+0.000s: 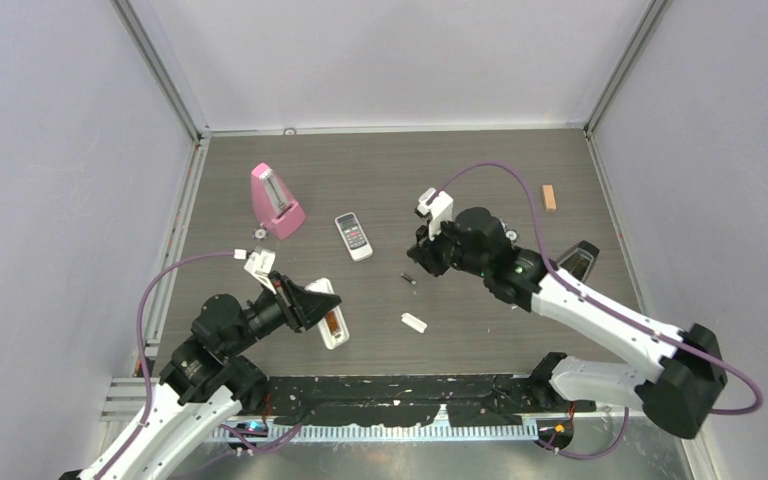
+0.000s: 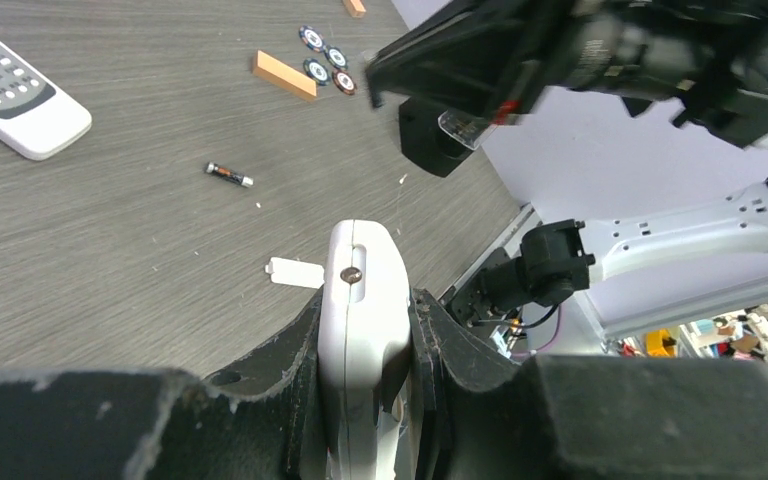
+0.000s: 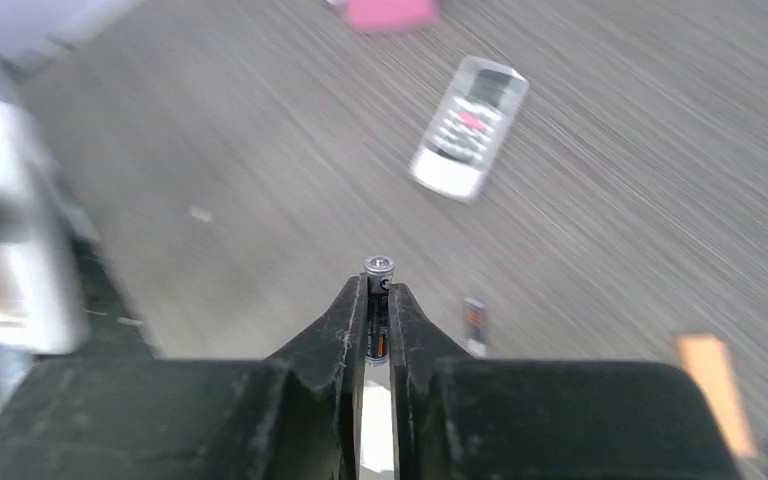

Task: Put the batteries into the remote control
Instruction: Load the battery into the remote control.

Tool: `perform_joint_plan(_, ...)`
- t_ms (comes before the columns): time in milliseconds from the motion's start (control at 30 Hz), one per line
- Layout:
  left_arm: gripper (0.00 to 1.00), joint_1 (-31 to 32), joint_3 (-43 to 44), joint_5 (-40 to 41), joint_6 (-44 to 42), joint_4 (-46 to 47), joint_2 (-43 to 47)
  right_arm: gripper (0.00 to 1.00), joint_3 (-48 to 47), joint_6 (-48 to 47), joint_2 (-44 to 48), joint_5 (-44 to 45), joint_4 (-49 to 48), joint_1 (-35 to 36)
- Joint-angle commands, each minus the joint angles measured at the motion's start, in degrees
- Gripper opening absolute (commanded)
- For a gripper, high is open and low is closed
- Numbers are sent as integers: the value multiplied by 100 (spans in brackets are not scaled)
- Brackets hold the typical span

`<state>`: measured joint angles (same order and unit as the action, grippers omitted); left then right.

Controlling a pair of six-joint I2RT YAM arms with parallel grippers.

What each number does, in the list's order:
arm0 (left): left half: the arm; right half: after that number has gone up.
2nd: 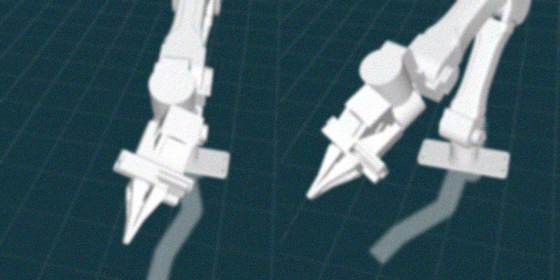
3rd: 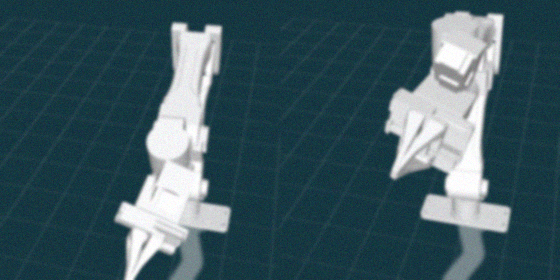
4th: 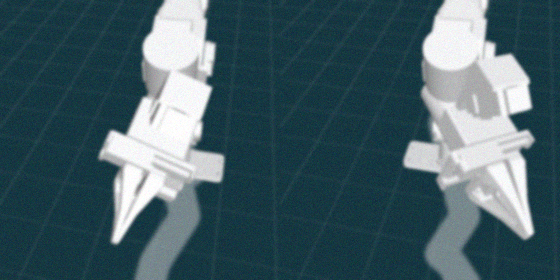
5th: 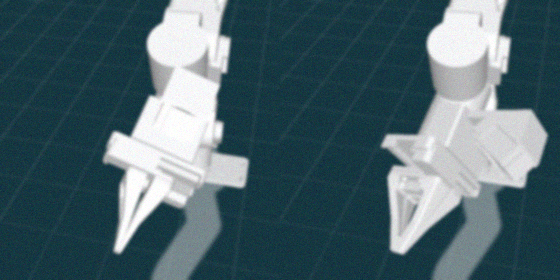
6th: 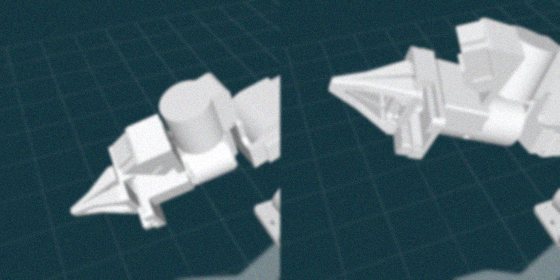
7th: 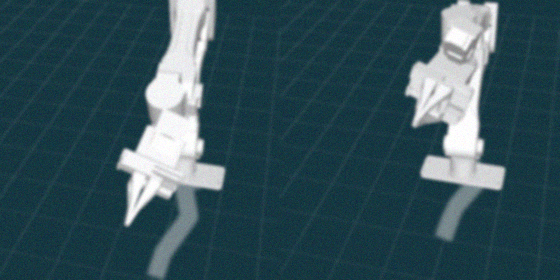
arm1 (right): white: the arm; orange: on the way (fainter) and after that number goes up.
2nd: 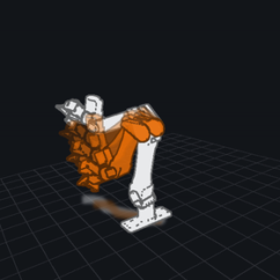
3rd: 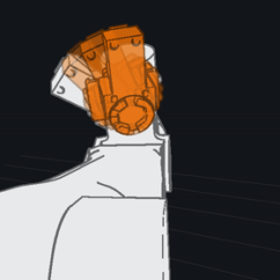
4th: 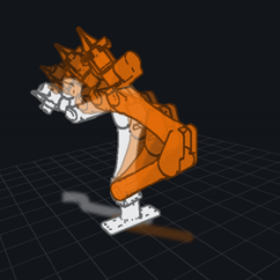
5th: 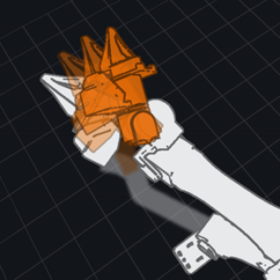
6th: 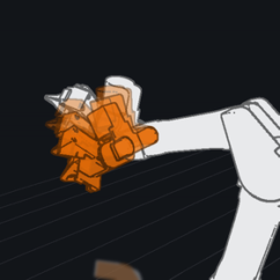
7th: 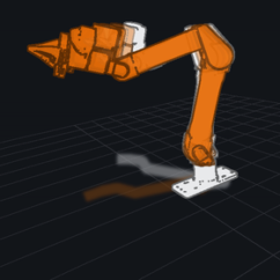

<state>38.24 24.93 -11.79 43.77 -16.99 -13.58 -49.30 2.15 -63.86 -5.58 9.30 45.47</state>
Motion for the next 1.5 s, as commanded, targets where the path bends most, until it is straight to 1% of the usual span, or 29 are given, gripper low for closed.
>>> perform_joint_plan(0, 0, -21, -101, 253, 664, 738, 47, 6, 176, 1751, 611, 386, -1206, 848)
perform_joint_plan(33, 0, -21, -117, 304, 781, 757, 41, 6, 220, 2038, 664, 464, -1511, 1161)
perform_joint_plan(133, 0, -27, -117, 448, 1094, 761, 15, 5, 273, 2459, 718, 1224, -1903, 1780)
perform_joint_plan(167, 0, -23, -102, 502, 1187, 711, 4, 5, 233, 2484, 686, 1571, -1929, 2104)
perform_joint_plan(300, 0, -22, 20, 565, 1420, 531, -89, 5, -104, 2306, 354, 2455, -2018, 2977)
perform_joint_plan(433, 0, -27, 189, 513, 1535, 365, -192, 6, -370, 2274, 14, 2861, -2021, 3392)
perform_joint_plan(567, 0, -22, 490, 572, 1813, -188, -345, 6, -511, 2197, -302, 2972, -1978, 3606)
perform_joint_plan(767, 0, -35, 691, 476, 2023, -481, -471, 6, -564, 2229, -556, 3227, -1888, 3721)
perform_joint_plan(1167, 0, -34, 580, 467, 2474, -389, -522, 5, -482, 2178, -808, 3486, -2124, 3798)
perform_joint_plan(1333, 0, -43, 361, 528, 2895, -259, -510, 6, -524, 2152, -920, 3649, -1966, 3823)
perform_joint_plan(1467, 0, -49, 222, 558, 3025, -165, -466, 6, -488, 2136, -958, 3698, -1798, 3853)
